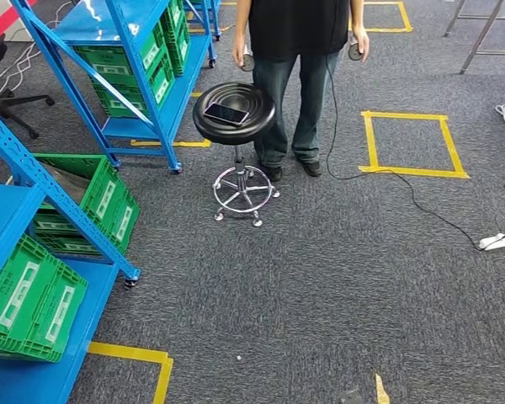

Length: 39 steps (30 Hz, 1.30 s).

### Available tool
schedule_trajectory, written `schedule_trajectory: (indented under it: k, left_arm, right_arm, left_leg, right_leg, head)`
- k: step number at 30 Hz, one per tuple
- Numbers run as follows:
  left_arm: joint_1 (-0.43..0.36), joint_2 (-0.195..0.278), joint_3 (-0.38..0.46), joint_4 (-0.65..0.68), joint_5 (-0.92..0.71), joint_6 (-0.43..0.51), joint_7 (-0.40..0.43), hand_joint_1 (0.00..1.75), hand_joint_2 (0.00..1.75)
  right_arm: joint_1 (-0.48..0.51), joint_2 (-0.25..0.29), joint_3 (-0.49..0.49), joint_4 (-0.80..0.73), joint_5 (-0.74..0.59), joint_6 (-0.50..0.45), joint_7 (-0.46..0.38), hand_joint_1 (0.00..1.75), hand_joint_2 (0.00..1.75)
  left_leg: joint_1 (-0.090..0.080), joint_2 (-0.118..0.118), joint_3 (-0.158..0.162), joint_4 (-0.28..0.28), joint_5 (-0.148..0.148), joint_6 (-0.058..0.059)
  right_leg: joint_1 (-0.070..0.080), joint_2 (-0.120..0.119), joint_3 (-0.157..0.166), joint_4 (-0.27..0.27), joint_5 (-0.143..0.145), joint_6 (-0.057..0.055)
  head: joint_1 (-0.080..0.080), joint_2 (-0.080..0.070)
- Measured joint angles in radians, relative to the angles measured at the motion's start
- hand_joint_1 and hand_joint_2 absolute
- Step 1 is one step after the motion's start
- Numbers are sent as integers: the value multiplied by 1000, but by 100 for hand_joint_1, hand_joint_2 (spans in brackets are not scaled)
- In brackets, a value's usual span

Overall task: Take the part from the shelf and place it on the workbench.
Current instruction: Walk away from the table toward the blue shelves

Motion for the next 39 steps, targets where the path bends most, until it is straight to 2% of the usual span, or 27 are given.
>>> schedule_trajectory:
  k: [1,2,3,4,5,6,8,9,11,12,13,19,24,29,36,39]
  left_arm:
    - [2,0,0,0,0,0,0,0,0]
    - [4,0,0,0,0,0,0,0,0]
    - [5,0,0,0,0,0,0,0,0]
    - [6,0,0,0,0,0,0,0,0]
    - [5,0,0,0,0,1,0,0,0]
    - [4,-1,0,0,0,2,0,0,0]
    - [4,-1,0,0,0,9,1,0,0]
    - [6,-2,1,0,-1,13,1,0,0]
    - [9,-3,1,0,-1,18,2,0,0]
    - [8,-3,1,0,-1,19,2,0,0]
    - [6,-3,1,0,-1,19,2,0,0]
    - [4,-4,2,0,-1,19,3,0,0]
    - [4,-4,2,0,-3,20,3,0,0]
    - [4,-4,2,0,-4,19,3,0,0]
    - [4,-3,2,0,-10,16,2,0,0]
    - [4,-2,2,0,-13,15,1,0,0]
  right_arm:
    - [0,0,-1,0,0,0,0,0,0]
    - [1,0,-2,0,0,0,0,0,0]
    - [2,0,-2,0,0,0,0,0,0]
    - [3,0,-2,0,0,0,0,0,0]
    - [3,0,-2,0,0,0,0,0,0]
    - [2,0,-2,1,0,1,0,0,0]
    - [1,0,-3,1,-1,1,0,0,0]
    - [1,0,-4,1,-2,2,0,0,0]
    - [1,0,-5,1,-5,2,-1,0,0]
    - [1,0,-6,1,-7,2,-2,0,0]
    - [0,0,-7,1,-8,2,-2,0,0]
    - [0,0,-12,1,-9,2,-3,0,0]
    - [-1,0,-12,1,-9,2,-4,0,0]
    - [-1,0,-12,1,-12,3,-6,0,0]
    - [-1,0,-13,1,-7,1,-6,0,0]
    - [-1,0,-12,1,4,-8,-6,0,0]
  left_leg:
    - [2,0,-26,34,-5,-2]
    - [3,0,-36,33,10,-2]
    - [5,0,-30,-5,45,-2]
    - [6,0,-12,-66,93,0]
    - [6,1,7,-126,126,2]
    - [4,3,20,-173,135,6]
    - [-1,4,27,-205,135,15]
    - [-1,5,29,-211,140,17]
    - [0,4,35,-219,162,17]
    - [1,3,37,-221,164,15]
    - [1,3,37,-221,163,17]
    - [-2,3,35,-221,163,30]
    - [-4,3,35,-220,161,34]
    - [-4,3,36,-221,161,34]
    - [-2,3,36,-222,163,33]
    - [-4,1,42,-234,168,47]
  right_leg:
    - [0,0,3,0,-3,-1]
    - [0,1,8,0,-7,-1]
    - [0,2,15,0,-11,0]
    - [0,3,21,-1,-15,2]
    - [0,3,27,0,-18,4]
    - [1,3,28,0,-20,9]
    - [4,3,26,1,-26,20]
    - [6,2,25,1,-32,19]
    - [8,2,27,-3,-36,-3]
    - [8,2,29,-5,-36,-14]
    - [8,2,30,-7,-33,-18]
    - [7,3,46,-21,-24,1]
    - [3,3,48,-28,-24,32]
    - [3,3,48,-27,-25,38]
    - [5,2,47,-25,-25,38]
    - [2,-1,52,-37,-20,49]
  head:
    - [0,0]
    - [0,0]
    - [0,0]
    - [0,0]
    - [0,0]
    - [0,0]
    - [0,0]
    - [0,0]
    - [1,0]
    - [1,0]
    - [1,0]
    - [1,0]
    - [1,0]
    - [0,0]
    - [0,0]
    - [0,0]
